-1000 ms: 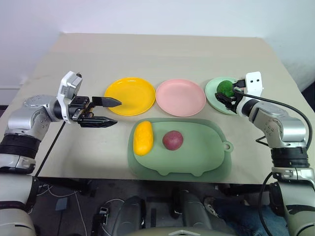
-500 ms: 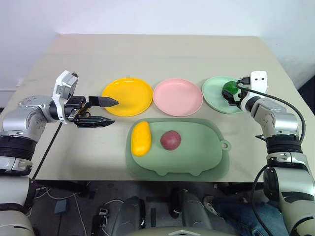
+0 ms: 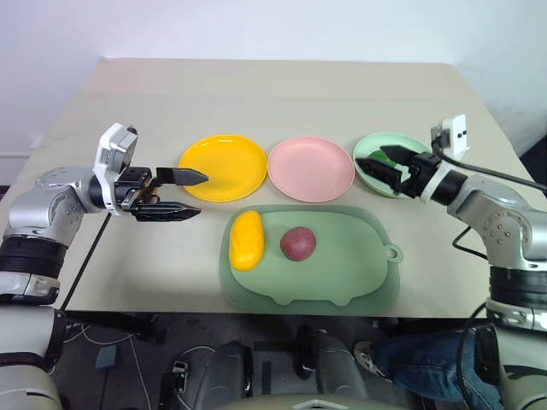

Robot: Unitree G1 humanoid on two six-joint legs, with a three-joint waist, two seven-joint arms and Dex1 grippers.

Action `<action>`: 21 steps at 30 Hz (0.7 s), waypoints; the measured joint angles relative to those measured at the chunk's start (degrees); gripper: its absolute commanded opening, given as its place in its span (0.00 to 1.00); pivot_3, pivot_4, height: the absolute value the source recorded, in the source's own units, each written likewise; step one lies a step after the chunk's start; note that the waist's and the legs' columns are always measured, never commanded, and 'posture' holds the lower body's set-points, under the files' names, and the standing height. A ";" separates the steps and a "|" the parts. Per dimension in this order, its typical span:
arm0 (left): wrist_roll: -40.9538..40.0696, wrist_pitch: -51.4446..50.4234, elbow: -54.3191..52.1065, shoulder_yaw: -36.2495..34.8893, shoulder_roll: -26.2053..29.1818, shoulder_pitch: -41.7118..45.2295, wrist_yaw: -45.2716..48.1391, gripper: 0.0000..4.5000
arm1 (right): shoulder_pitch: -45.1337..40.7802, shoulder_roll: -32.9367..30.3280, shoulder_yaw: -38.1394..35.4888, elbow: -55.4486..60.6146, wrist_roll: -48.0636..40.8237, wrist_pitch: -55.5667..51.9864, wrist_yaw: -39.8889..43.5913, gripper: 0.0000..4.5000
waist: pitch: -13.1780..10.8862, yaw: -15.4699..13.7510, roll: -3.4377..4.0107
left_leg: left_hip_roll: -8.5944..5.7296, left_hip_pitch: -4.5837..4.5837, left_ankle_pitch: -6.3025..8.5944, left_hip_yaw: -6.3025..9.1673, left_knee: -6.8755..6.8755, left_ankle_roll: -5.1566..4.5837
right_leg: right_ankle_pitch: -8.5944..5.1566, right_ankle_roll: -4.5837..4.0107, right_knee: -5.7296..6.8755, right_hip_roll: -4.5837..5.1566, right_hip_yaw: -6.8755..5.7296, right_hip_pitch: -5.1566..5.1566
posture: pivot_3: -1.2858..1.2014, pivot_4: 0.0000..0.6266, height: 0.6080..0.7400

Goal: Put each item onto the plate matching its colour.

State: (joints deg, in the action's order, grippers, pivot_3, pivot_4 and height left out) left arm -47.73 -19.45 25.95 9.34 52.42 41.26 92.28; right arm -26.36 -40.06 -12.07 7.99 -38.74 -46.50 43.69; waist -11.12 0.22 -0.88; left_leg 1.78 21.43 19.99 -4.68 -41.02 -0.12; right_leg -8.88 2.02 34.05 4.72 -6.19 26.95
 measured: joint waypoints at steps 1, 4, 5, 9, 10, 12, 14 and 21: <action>0.02 0.02 0.00 0.01 -0.12 0.04 0.00 1.00 | 1.84 -0.91 0.56 2.44 -0.53 -0.13 1.90 0.99 | 0.00 0.01 0.00 | 0.00 0.01 0.00 0.00 0.00 0.00 | 0.00 0.00 0.00 0.00 0.00 0.00 | 0.52 0.24 1.00; 0.05 0.02 0.09 0.05 -0.21 0.09 0.00 1.00 | 5.18 -1.62 2.51 6.46 -1.14 -0.48 4.54 0.99 | 0.01 0.23 -0.02 | 0.00 -0.02 0.00 0.00 0.00 0.00 | 0.00 0.00 0.01 -0.01 0.00 -0.01 | 0.52 0.24 1.00; 0.05 0.02 0.09 0.06 -0.27 0.14 0.00 1.00 | 5.74 -1.43 3.06 7.05 -1.18 -0.48 4.67 0.99 | 0.01 0.27 -0.02 | 0.00 -0.02 0.00 0.00 0.00 0.00 | 0.00 0.00 0.01 -0.01 0.00 0.00 | 0.52 0.24 1.00; 0.05 0.03 0.12 0.09 -0.31 0.14 0.00 1.00 | 6.60 0.05 4.55 9.58 -2.04 -0.52 4.44 0.99 | 0.01 0.25 -0.02 | 0.00 -0.01 0.00 -0.01 -0.01 0.01 | 0.00 -0.01 0.01 -0.01 0.00 0.00 | 0.52 0.24 1.00; 0.05 0.03 0.12 0.09 -0.32 0.14 0.00 1.00 | 6.90 0.50 5.00 10.20 -2.26 -0.54 4.43 0.99 | 0.01 0.25 -0.02 | 0.00 -0.01 0.00 -0.01 -0.01 0.00 | 0.00 0.00 0.01 -0.01 0.00 0.00 | 0.52 0.24 1.00; 0.05 0.02 0.14 0.09 -0.31 0.14 0.00 1.00 | 7.42 1.73 6.34 11.05 -2.01 -0.20 3.88 0.99 | 0.02 0.23 -0.04 | 0.00 -0.01 0.00 -0.01 -0.02 0.00 | 0.00 -0.01 0.01 -0.01 0.00 -0.01 | 0.52 0.24 1.00; 0.05 0.00 0.12 0.09 -0.31 0.14 0.01 1.00 | 7.93 3.95 9.17 12.04 -1.85 0.15 3.27 0.99 | 0.02 0.21 -0.03 | -0.01 -0.01 0.00 -0.01 -0.02 0.00 | 0.00 0.00 0.01 -0.01 0.00 -0.01 | 0.52 0.24 1.00; 0.04 -0.05 -0.03 0.08 -0.30 0.14 0.00 1.00 | 9.55 5.25 14.23 12.46 2.07 2.85 3.24 0.99 | 0.02 0.11 -0.04 | -0.02 -0.02 0.00 -0.01 -0.03 0.00 | 0.00 -0.01 0.01 -0.01 -0.01 -0.02 | 0.52 0.24 1.00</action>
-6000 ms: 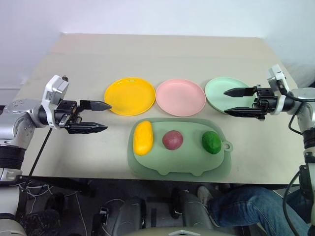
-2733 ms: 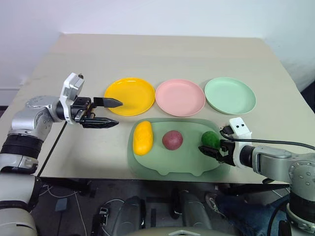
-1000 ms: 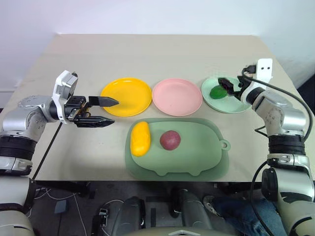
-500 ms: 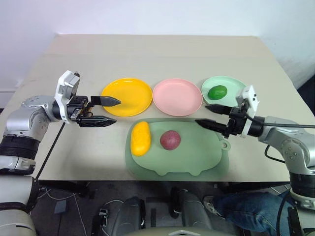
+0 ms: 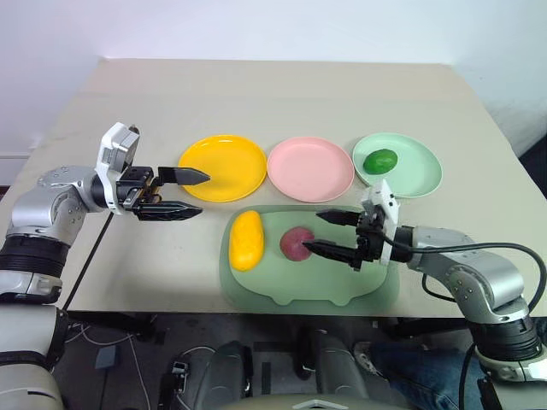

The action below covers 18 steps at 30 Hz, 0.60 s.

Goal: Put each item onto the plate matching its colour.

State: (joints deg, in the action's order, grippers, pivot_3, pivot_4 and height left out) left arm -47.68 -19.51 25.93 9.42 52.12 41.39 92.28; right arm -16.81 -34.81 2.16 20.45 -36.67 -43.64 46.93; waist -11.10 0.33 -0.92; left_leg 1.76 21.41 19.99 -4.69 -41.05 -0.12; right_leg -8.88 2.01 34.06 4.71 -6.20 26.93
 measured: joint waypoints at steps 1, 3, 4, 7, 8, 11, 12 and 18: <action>0.00 -0.03 -0.12 0.00 0.00 0.00 0.00 1.00 | 0.00 0.09 0.11 0.00 0.28 0.36 -0.06 0.99 | 0.00 0.00 0.00 | 0.00 0.00 0.00 0.00 0.00 0.00 | 0.00 0.00 0.00 0.00 0.00 0.00 | 0.52 0.24 1.00; -0.01 -0.09 -0.17 -0.01 0.00 -0.03 0.00 1.00 | 0.14 0.23 0.55 0.00 0.78 0.79 -0.18 0.99 | 0.00 0.01 0.00 | 0.00 0.00 0.00 0.00 0.00 0.00 | 0.00 0.00 0.00 0.00 0.00 0.00 | 0.52 0.24 1.00; -0.02 -0.11 -0.18 -0.01 0.01 -0.09 0.00 1.00 | 0.35 0.55 1.04 0.00 1.38 1.10 -0.31 0.99 | 0.00 0.02 0.00 | 0.00 0.00 0.00 0.00 0.00 0.00 | 0.00 0.00 0.00 0.00 0.00 0.00 | 0.52 0.24 1.00; -0.02 -0.15 -0.31 -0.01 0.01 -0.16 0.00 1.00 | 0.78 1.44 3.14 -0.09 3.24 2.38 -0.51 0.99 | 0.00 0.04 0.00 | 0.00 0.00 0.00 0.00 0.00 0.00 | 0.00 0.00 0.00 0.00 0.00 0.00 | 0.52 0.24 1.00; -0.03 -0.16 -0.36 -0.01 0.01 -0.16 0.00 1.00 | 0.90 1.65 3.62 -0.12 3.61 2.74 -0.50 0.99 | 0.00 0.04 0.00 | 0.00 0.00 0.00 0.00 0.00 0.00 | 0.00 0.00 0.00 0.00 0.00 0.00 | 0.52 0.24 1.00; -0.06 -0.22 -0.37 -0.01 0.01 -0.16 0.00 1.00 | 1.20 1.83 4.84 -0.74 5.15 3.93 0.01 0.99 | 0.00 0.02 0.00 | 0.00 0.00 0.00 0.00 0.00 0.00 | 0.00 0.00 0.00 0.00 0.00 0.00 | 0.52 0.24 1.00; -0.07 -0.23 -0.38 -0.01 0.01 -0.15 0.00 1.00 | 1.16 1.83 5.53 -1.30 6.11 4.90 0.28 0.99 | 0.00 0.04 -0.01 | 0.00 0.00 0.00 0.00 0.00 0.00 | 0.00 0.00 0.00 0.00 0.00 -0.01 | 0.52 0.24 1.00; -0.21 -0.43 -0.40 -0.01 0.14 -0.14 0.00 1.00 | 0.67 2.98 8.54 -5.72 11.03 8.77 0.24 0.79 | 0.00 0.14 -0.01 | 0.00 0.00 0.00 0.00 0.00 0.00 | 0.00 0.00 0.02 -0.01 -0.01 0.00 | 0.52 0.24 1.00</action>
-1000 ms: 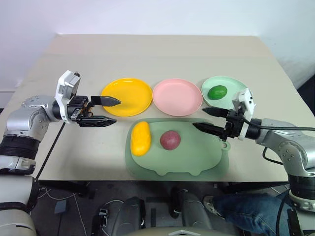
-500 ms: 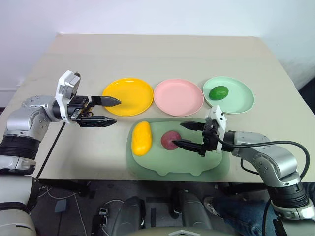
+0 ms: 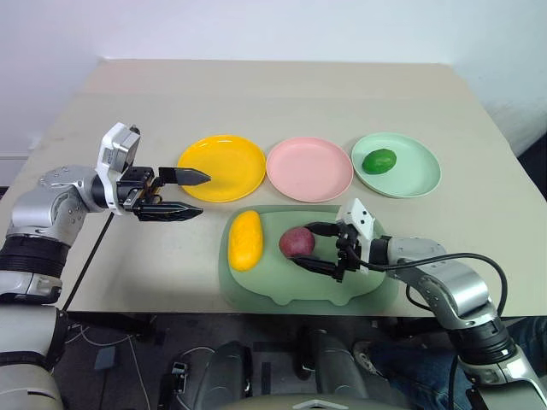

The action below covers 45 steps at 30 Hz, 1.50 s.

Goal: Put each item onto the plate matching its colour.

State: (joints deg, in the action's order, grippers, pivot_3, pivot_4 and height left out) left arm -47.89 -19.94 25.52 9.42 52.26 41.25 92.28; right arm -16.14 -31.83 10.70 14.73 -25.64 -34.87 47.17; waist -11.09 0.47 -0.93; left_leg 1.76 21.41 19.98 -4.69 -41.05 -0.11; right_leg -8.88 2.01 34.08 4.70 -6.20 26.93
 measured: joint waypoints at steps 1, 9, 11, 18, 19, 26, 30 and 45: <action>-0.07 -0.05 -0.08 0.00 0.07 0.00 0.00 1.00 | -0.14 0.49 0.18 -0.32 0.64 0.67 -0.13 0.73 | 0.00 0.01 0.00 | 0.00 0.00 0.00 0.00 0.00 0.00 | 0.00 0.00 0.00 0.00 0.00 0.00 | 0.52 0.24 1.00; -0.14 -0.97 -0.67 -0.06 0.47 0.00 0.00 1.00 | -2.06 2.35 -0.89 -2.22 1.23 1.37 -0.74 0.68 | 0.00 -0.01 0.00 | 0.00 0.00 0.00 0.00 -0.01 0.01 | 0.00 0.00 0.01 0.00 0.00 0.00 | 0.52 0.24 1.00; -0.14 -0.98 -0.80 -0.06 0.51 0.00 0.00 1.00 | -3.53 2.59 -3.42 -1.80 -1.99 -1.17 -0.70 0.68 | 0.00 0.00 0.00 | 0.00 0.00 -0.01 0.00 -0.01 0.02 | 0.00 0.00 0.02 0.00 0.00 0.00 | 0.52 0.24 1.00; -0.14 -0.97 -0.88 -0.07 0.48 0.02 -0.01 1.00 | -18.37 4.67 -12.62 -7.53 -6.96 -6.62 -6.36 0.68 | -0.01 0.12 0.01 | 0.00 -0.01 -0.01 -0.01 -0.01 0.02 | 0.00 -0.01 0.03 -0.01 -0.01 0.00 | 0.52 0.24 1.00; -0.14 -0.97 -0.88 -0.09 0.44 0.01 0.02 1.00 | -20.33 4.97 -13.36 -10.28 -5.93 -5.94 -8.02 0.68 | 0.00 0.07 0.01 | 0.00 0.00 -0.01 0.00 0.01 0.02 | 0.00 -0.01 0.02 -0.01 -0.02 0.00 | 0.52 0.24 1.00; -0.12 -1.02 -1.01 -0.27 0.33 0.01 0.00 1.00 | -24.63 10.83 -10.51 -35.93 7.65 4.73 -18.61 0.75 | -0.01 0.24 0.02 | -0.03 0.06 -0.17 -0.04 0.03 0.30 | 0.01 0.00 0.02 0.02 0.00 0.06 | 0.52 0.24 1.00; -0.12 -1.07 -1.64 -1.24 0.51 -0.36 0.00 1.00 | -27.10 11.98 -8.96 -39.19 9.67 4.58 -17.69 0.99 | 0.00 0.50 0.01 | 0.00 0.03 -0.18 -0.07 0.02 0.32 | 0.01 0.00 0.05 0.00 0.04 0.08 | 0.52 0.24 1.00; -0.04 -2.06 -1.95 -2.13 -0.10 -1.15 0.00 1.00 | -30.40 6.19 -19.21 -34.96 4.46 9.08 -12.23 0.99 | -0.03 0.22 0.05 | 0.00 0.06 -0.17 -0.06 0.02 0.31 | 0.01 0.00 0.04 0.02 0.03 0.08 | 0.52 0.24 1.00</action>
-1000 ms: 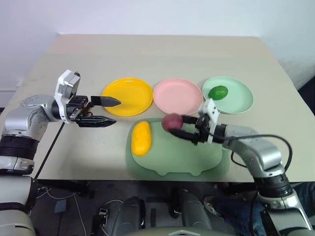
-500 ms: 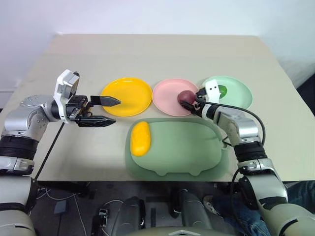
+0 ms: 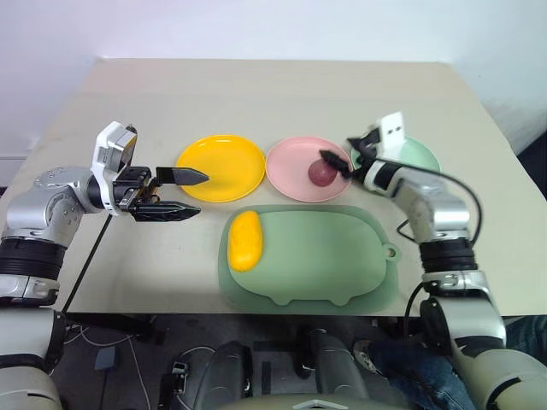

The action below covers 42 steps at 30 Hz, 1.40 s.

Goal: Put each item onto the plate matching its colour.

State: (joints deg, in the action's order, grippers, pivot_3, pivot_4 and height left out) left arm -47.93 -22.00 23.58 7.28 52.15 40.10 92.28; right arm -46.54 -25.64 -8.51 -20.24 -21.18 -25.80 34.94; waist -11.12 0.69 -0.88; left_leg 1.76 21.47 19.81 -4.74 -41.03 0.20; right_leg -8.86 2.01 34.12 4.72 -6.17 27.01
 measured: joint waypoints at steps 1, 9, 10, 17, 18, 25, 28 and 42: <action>0.01 0.00 0.00 0.00 -0.05 0.05 0.00 1.00 | -0.55 -1.21 -1.41 0.91 -1.12 -0.24 1.01 0.99 | 0.00 0.00 0.00 | 0.00 -0.01 0.00 0.00 0.01 0.00 | 0.00 0.00 0.00 -0.01 0.00 0.00 | 0.52 0.24 1.00; 0.28 0.03 0.16 -0.01 -0.61 0.27 0.00 1.00 | 7.83 -15.79 -0.95 10.92 -11.56 -11.55 23.30 0.99 | 0.01 -0.19 -0.02 | 0.00 -0.03 0.17 0.01 -0.02 -0.30 | 0.00 0.00 -0.01 0.02 -0.01 -0.05 | 0.52 0.24 1.00; 0.30 0.03 0.13 -0.01 -0.65 0.27 0.00 1.00 | 9.08 -17.97 -0.24 10.88 -11.67 -11.66 27.05 0.99 | 0.00 -0.15 -0.01 | 0.00 -0.04 0.17 0.01 -0.02 -0.30 | 0.00 0.00 -0.01 0.02 0.00 -0.04 | 0.52 0.24 1.00; 0.46 0.01 0.11 0.03 -0.84 0.37 0.00 1.00 | 13.98 -23.75 1.59 8.53 -11.07 -3.41 46.41 0.99 | 0.01 -0.11 -0.02 | 0.01 -0.07 0.17 0.00 -0.01 -0.30 | -0.01 0.00 -0.02 -0.03 0.00 -0.05 | 0.52 0.24 1.00; 0.57 0.00 0.17 0.03 -0.81 0.37 0.00 1.00 | 15.44 -24.39 2.56 7.85 -10.93 -2.24 49.55 0.99 | 0.01 -0.19 -0.02 | 0.01 -0.06 0.16 -0.01 -0.02 -0.29 | 0.00 0.01 -0.01 0.00 0.00 -0.05 | 0.52 0.24 1.00; 2.82 -3.25 -1.38 -0.39 -1.58 0.24 -0.11 1.00 | 18.26 -23.58 3.11 4.95 -8.73 7.26 54.42 0.99 | 0.01 -0.20 -0.02 | 0.00 -0.08 0.02 -0.02 -0.09 -0.03 | 0.00 0.01 -0.01 0.01 -0.01 -0.10 | 0.52 0.24 1.00; 3.00 -10.32 -5.55 -0.44 -1.76 -0.08 -2.64 1.00 | 18.22 -22.15 3.11 4.12 -8.70 7.48 53.77 0.99 | 0.01 -0.18 -0.02 | 0.00 -0.08 0.00 -0.01 -0.09 0.00 | 0.00 0.01 0.00 0.01 -0.01 -0.09 | 0.52 0.24 1.00; 2.84 -40.24 -19.36 -3.30 -0.02 -1.65 -19.79 1.00 | 17.99 -21.55 3.18 4.26 -8.29 7.36 51.61 0.99 | 0.01 -0.33 -0.03 | 0.00 -0.10 -0.02 0.05 -0.08 0.03 | 0.00 0.02 0.00 0.03 0.01 -0.12 | 0.52 0.24 1.00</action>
State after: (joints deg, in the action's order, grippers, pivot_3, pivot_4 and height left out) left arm -45.09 -62.24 4.22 3.98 52.13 38.46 72.48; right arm -28.56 -47.19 -5.34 -15.98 -29.46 -18.44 86.55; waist -11.12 0.37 -0.91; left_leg 1.76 21.37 19.79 -4.69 -41.11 0.23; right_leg -8.87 2.04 34.12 4.75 -6.16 26.88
